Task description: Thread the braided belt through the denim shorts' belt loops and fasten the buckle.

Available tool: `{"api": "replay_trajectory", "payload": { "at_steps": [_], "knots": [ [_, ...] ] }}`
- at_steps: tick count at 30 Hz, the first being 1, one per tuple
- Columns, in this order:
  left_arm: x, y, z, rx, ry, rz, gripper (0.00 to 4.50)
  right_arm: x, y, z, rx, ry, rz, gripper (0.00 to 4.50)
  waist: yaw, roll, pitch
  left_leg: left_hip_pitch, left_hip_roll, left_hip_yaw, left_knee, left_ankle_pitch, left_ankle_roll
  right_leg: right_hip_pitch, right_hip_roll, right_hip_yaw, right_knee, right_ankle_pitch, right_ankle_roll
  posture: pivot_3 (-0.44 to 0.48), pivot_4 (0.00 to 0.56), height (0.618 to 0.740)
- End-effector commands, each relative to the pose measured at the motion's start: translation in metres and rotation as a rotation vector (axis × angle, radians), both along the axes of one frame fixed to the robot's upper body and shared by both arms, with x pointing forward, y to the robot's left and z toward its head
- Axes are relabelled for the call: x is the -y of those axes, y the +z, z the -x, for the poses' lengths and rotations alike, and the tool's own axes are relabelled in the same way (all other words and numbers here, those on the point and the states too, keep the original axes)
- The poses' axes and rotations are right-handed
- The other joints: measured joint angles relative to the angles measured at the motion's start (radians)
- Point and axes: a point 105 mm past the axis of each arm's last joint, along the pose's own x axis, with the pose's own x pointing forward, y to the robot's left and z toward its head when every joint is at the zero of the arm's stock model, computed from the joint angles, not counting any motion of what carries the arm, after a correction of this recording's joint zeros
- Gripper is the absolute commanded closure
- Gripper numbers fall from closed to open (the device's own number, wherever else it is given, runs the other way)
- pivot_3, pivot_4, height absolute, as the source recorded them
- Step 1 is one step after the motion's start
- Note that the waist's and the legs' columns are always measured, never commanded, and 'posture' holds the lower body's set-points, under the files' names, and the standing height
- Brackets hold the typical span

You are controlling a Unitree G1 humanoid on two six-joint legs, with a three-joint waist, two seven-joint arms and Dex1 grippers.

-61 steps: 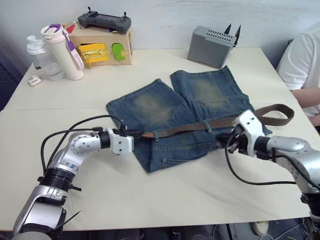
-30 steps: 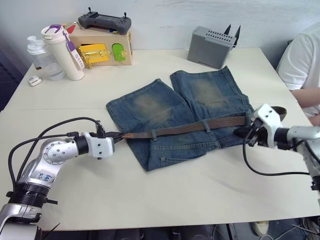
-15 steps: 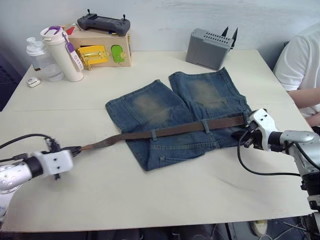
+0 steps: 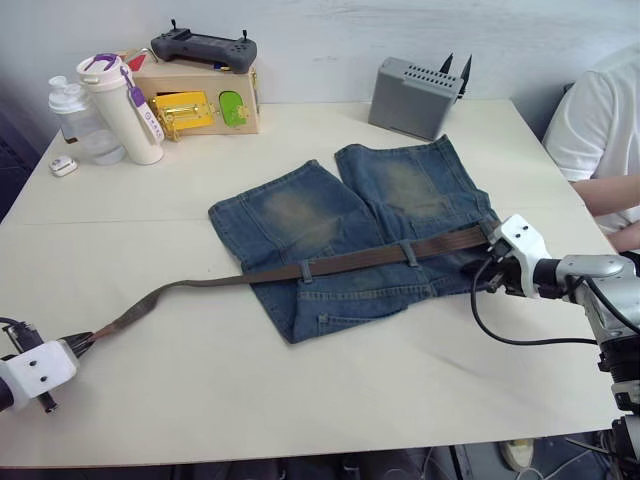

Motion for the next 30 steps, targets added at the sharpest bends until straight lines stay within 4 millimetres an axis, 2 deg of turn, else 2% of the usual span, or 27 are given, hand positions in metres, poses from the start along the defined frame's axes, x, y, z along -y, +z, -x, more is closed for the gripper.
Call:
{"api": "replay_trajectory", "payload": {
  "at_steps": [1,3,7,8,9,10,11,14,15,18,22,24,25,28,30],
  "knots": [
    [-0.008,0.001,0.006,0.010,0.049,0.045,4.50,0.008,-0.005,0.000,-0.021,-0.029,0.032,4.45,0.000,0.000,0.000,0.000,0.000,0.000,0.000,0.000,0.000,0.000,0.000,0.000,0.000,0.000,0.000,0.000,0.150,0.735],
    [-0.002,0.001,0.005,0.011,0.037,0.098,4.50,0.006,-0.005,-0.001,-0.017,-0.026,0.025,4.45,0.000,0.000,0.000,0.000,0.000,0.000,0.000,0.000,0.000,0.000,0.000,0.000,0.000,0.000,0.000,0.000,0.150,0.735],
    [0.010,0.010,-0.004,0.050,0.015,0.246,3.12,0.005,-0.001,-0.002,-0.005,-0.019,0.021,4.50,-0.001,0.000,-0.001,0.000,0.000,0.000,0.000,0.000,0.000,0.000,0.000,0.000,0.000,0.000,0.000,0.000,0.150,0.735],
    [0.012,0.015,-0.007,0.069,0.010,0.265,2.63,0.005,0.002,-0.002,-0.001,-0.016,0.020,4.50,0.000,0.000,-0.001,0.000,0.000,0.000,0.000,0.000,0.000,0.000,0.000,-0.001,0.000,0.000,0.000,0.000,0.150,0.735],
    [0.013,0.021,-0.010,0.091,0.002,0.288,2.11,0.004,0.004,-0.002,0.004,-0.012,0.016,4.50,0.001,0.000,-0.001,0.000,0.000,-0.001,0.000,0.000,0.000,0.000,0.000,-0.001,0.000,0.000,0.000,0.000,0.150,0.735],
    [0.017,0.031,-0.015,0.125,-0.018,0.320,1.97,0.004,0.008,-0.002,0.012,-0.004,0.011,4.50,0.002,0.000,-0.001,0.000,0.000,-0.001,0.000,0.000,0.000,0.000,0.000,-0.001,0.000,0.000,0.000,0.000,0.150,0.735],
    [0.021,0.041,-0.019,0.161,-0.035,0.353,1.57,0.003,0.012,-0.002,0.021,0.007,0.007,4.50,0.002,0.000,-0.001,0.000,0.000,-0.001,0.000,0.000,0.000,0.000,0.000,-0.001,0.000,0.000,0.000,0.000,0.150,0.735],
    [0.055,0.078,-0.041,0.209,-0.170,0.483,0.32,-0.003,0.033,0.001,0.058,0.069,-0.018,4.50,0.005,0.001,0.000,-0.001,0.000,-0.002,0.001,0.000,0.000,0.000,-0.001,-0.002,0.000,0.000,0.000,0.000,0.150,0.735],
    [0.068,0.087,-0.046,0.202,-0.216,0.521,0.07,-0.004,0.039,0.002,0.063,0.086,-0.025,4.50,0.005,0.001,0.000,-0.002,0.000,-0.002,0.001,0.000,0.000,0.000,-0.001,-0.002,0.000,0.000,0.000,0.000,0.150,0.735],
    [0.108,0.101,-0.058,0.106,-0.348,0.592,0.07,-0.009,0.051,0.009,0.062,0.130,-0.036,4.50,0.003,0.005,0.002,-0.003,0.000,-0.002,0.001,0.000,-0.001,-0.001,0.000,-0.002,0.000,0.000,0.000,0.000,0.150,0.735],
    [0.173,0.105,-0.060,-0.101,-0.541,0.711,0.07,-0.017,0.066,0.020,0.083,0.176,-0.047,4.50,0.002,0.008,0.004,-0.003,0.000,-0.002,0.001,0.000,-0.001,-0.001,0.001,-0.001,0.001,0.000,0.000,0.000,0.150,0.735],
    [0.207,0.098,-0.058,-0.229,-0.648,0.719,0.00,-0.023,0.074,0.027,0.098,0.202,-0.061,3.84,0.002,0.009,0.004,-0.003,0.000,-0.002,0.001,0.001,-0.003,-0.001,0.002,-0.001,0.001,0.000,0.000,0.000,0.150,0.735],
    [0.217,0.095,-0.057,-0.269,-0.677,0.712,0.00,-0.025,0.077,0.029,0.104,0.206,-0.069,3.64,0.002,0.009,0.004,-0.003,0.000,-0.002,0.001,0.003,-0.005,-0.001,0.003,0.000,0.001,0.000,0.000,0.000,0.150,0.735],
    [0.256,0.080,-0.066,-0.341,-0.794,0.656,0.00,-0.032,0.085,0.043,0.104,0.222,-0.085,2.23,0.008,0.010,0.005,-0.003,0.000,-0.002,0.002,0.005,-0.008,-0.001,0.003,0.001,0.002,0.000,0.000,0.000,0.150,0.735],
    [0.270,0.070,-0.073,-0.357,-0.832,0.597,0.00,-0.033,0.087,0.049,0.105,0.220,-0.087,1.25,0.015,0.010,0.005,-0.003,0.000,-0.002,0.003,0.005,-0.008,-0.001,0.004,0.001,0.002,0.000,0.000,0.000,0.150,0.735]
  ]
}}
